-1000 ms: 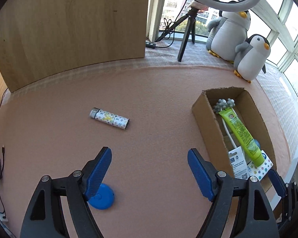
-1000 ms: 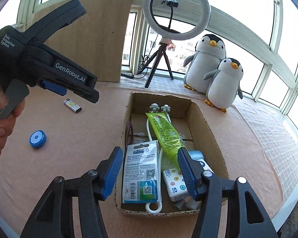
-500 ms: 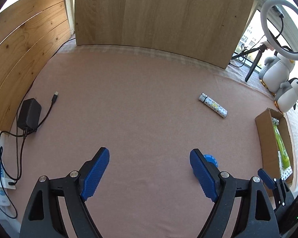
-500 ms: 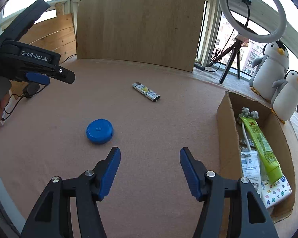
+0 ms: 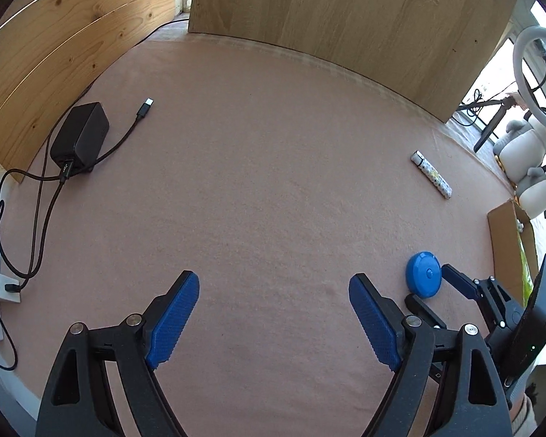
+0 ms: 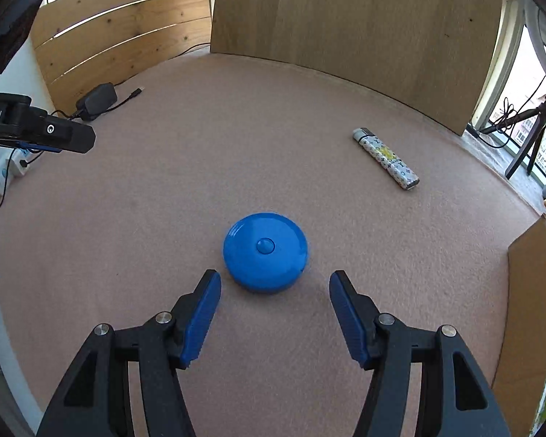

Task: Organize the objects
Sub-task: 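Grasp the blue round tape measure with the left gripper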

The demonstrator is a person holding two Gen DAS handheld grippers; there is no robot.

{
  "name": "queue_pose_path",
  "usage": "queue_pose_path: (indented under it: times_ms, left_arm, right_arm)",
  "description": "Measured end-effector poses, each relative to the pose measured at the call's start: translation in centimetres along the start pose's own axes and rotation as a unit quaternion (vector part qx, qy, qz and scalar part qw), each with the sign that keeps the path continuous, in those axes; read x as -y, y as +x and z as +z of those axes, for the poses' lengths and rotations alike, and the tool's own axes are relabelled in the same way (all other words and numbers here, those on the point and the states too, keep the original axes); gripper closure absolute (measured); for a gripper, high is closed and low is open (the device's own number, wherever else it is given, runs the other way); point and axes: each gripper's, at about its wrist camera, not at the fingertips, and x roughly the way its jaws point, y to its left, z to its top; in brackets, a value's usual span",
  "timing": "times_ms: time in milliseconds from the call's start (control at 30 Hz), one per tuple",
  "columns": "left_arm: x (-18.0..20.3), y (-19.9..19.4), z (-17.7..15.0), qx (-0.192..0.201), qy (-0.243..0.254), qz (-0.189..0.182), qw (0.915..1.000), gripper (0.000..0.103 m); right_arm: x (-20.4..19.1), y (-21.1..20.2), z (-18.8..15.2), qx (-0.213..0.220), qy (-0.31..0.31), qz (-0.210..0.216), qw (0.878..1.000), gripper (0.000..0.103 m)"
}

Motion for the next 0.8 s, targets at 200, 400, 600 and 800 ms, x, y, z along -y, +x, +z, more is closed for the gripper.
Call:
queue_pose_path:
  times_ms: [200, 400, 600, 800]
  left_arm:
    - [2.2, 1.5, 0.5, -0.018, 0.042, -0.046, 0.9979, 0.016]
    - [5.7, 2.4, -0.5, 0.015, 0.191, -0.068, 0.9791, 0.016]
    - [8.2, 3.5, -1.5, 0.032, 0.267, -0.096, 0.9585, 0.016]
    - [12.2, 4.4, -3.1, 0.027, 0.351, -0.121, 0.9281, 0.016]
  right_arm:
    - [-0.8, 0.6, 0.4, 0.011, 0.010, 0.008, 1.000, 0.057]
    - [-1.9, 0.2, 0.0, 0.019, -0.012, 0.030, 0.999, 0.057]
    - [-1.7, 0.3, 0.1, 0.006, -0.034, 0.071, 0.997, 0.057]
    - [-2.3, 0.2, -0.2, 0.006, -0.052, 0.078, 0.996, 0.057]
